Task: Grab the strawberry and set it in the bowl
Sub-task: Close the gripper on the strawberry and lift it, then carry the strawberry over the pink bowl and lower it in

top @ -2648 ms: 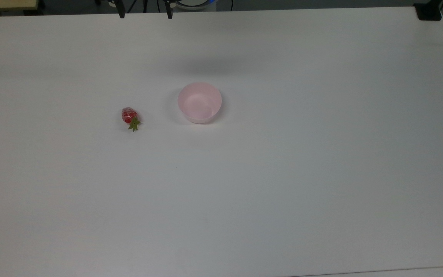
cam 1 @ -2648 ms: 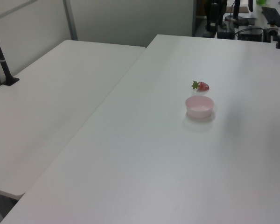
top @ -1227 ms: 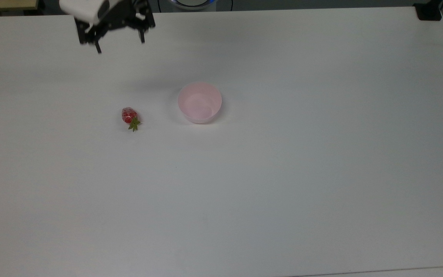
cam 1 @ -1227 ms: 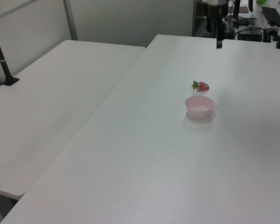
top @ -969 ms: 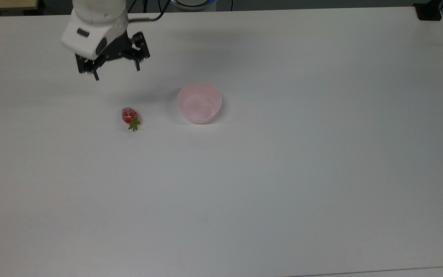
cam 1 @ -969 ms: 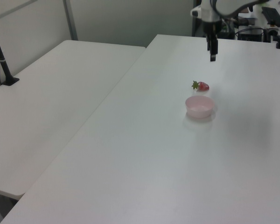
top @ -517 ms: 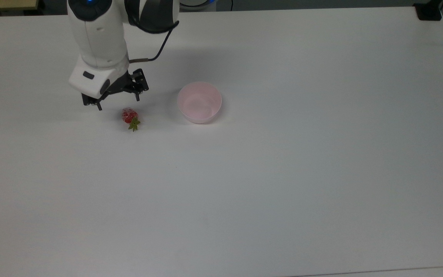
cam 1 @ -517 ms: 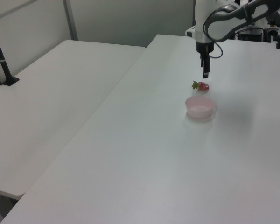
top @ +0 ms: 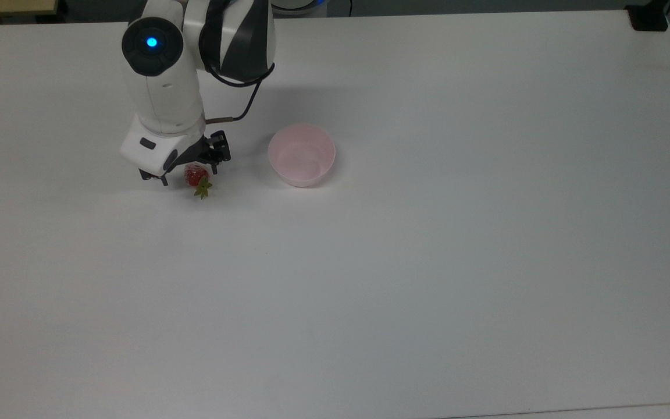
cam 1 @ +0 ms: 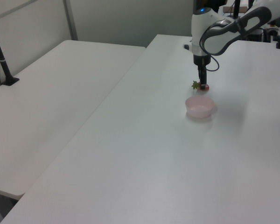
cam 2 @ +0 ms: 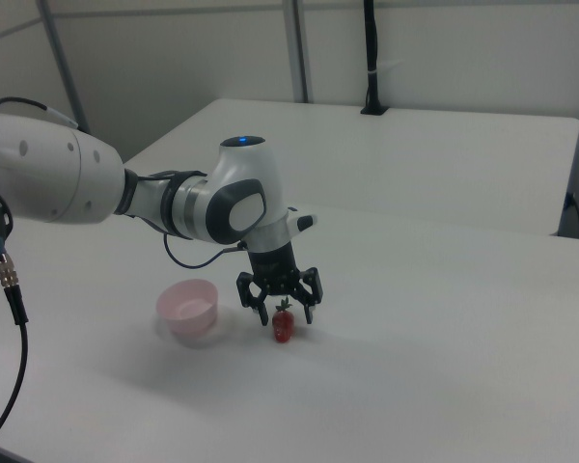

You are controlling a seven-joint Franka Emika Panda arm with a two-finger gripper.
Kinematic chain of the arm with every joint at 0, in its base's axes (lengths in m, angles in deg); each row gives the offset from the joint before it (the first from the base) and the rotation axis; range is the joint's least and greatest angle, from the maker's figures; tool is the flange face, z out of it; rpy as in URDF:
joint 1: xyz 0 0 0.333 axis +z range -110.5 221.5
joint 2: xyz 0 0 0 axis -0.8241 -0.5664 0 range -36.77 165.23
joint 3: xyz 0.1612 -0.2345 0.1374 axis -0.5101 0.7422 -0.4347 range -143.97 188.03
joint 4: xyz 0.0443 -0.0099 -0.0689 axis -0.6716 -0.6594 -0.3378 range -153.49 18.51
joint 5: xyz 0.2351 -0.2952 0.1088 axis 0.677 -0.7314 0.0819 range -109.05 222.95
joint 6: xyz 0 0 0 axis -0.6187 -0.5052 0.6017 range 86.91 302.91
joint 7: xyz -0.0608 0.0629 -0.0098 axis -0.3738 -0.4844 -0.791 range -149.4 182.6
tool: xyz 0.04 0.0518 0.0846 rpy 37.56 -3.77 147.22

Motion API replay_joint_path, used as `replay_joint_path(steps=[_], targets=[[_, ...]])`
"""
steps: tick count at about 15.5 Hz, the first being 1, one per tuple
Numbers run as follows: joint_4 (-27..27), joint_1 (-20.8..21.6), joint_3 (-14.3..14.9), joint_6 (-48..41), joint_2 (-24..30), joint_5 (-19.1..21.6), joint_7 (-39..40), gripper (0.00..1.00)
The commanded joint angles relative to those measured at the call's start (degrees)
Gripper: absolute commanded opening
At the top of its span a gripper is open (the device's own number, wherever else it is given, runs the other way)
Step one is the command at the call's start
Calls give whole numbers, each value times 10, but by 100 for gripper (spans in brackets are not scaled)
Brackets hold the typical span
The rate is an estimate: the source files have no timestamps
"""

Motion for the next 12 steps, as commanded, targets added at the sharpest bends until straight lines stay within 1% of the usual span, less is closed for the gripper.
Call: replay_joint_path(steps=[1, 2, 4, 6, 8, 9, 12], targets=[[-17, 10, -3, 13, 4, -3, -44, 71], [-20, 10, -3, 13, 4, -2, -52, 64], [-20, 10, -4, 13, 4, 0, -68, 44], [-19, 10, -11, 8, 6, 1, -74, 35], [-19, 10, -14, 4, 13, 1, -76, 34], [-17, 10, -20, -12, 23, 1, -77, 34], [-12, 10, -56, -88, 64, 2, -78, 34]])
